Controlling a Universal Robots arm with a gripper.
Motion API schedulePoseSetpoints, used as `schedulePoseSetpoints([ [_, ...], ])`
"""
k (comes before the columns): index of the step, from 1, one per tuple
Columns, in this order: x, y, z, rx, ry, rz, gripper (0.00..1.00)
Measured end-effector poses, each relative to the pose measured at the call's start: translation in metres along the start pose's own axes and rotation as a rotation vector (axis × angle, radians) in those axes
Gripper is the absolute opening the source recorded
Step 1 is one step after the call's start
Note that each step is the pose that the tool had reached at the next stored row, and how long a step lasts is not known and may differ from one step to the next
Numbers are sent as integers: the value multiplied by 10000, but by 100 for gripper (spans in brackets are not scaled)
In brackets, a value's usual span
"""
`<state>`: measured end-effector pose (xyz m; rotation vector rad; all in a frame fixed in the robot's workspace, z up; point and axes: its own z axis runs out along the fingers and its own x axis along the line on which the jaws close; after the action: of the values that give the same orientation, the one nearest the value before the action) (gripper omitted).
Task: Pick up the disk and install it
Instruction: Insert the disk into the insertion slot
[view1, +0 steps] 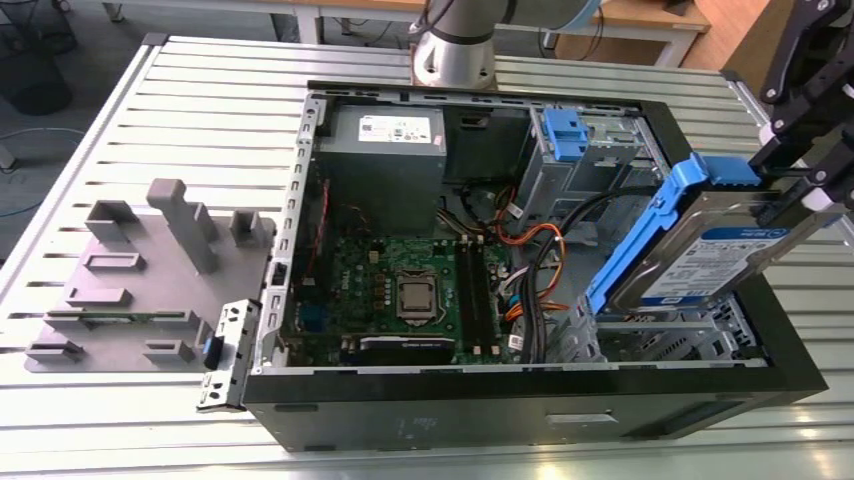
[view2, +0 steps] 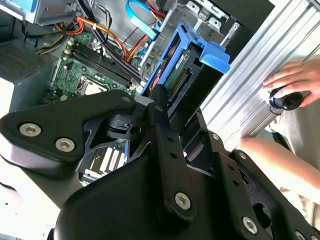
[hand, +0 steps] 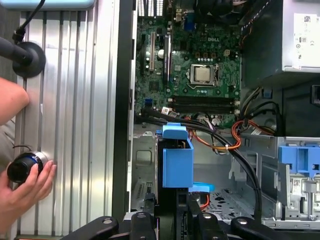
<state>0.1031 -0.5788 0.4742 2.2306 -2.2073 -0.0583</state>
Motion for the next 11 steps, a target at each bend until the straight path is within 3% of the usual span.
schedulePoseSetpoints([
  [5,1,-72,45,2,-24,55,35],
  [11,-12,-86,95,2,-33,62,35],
])
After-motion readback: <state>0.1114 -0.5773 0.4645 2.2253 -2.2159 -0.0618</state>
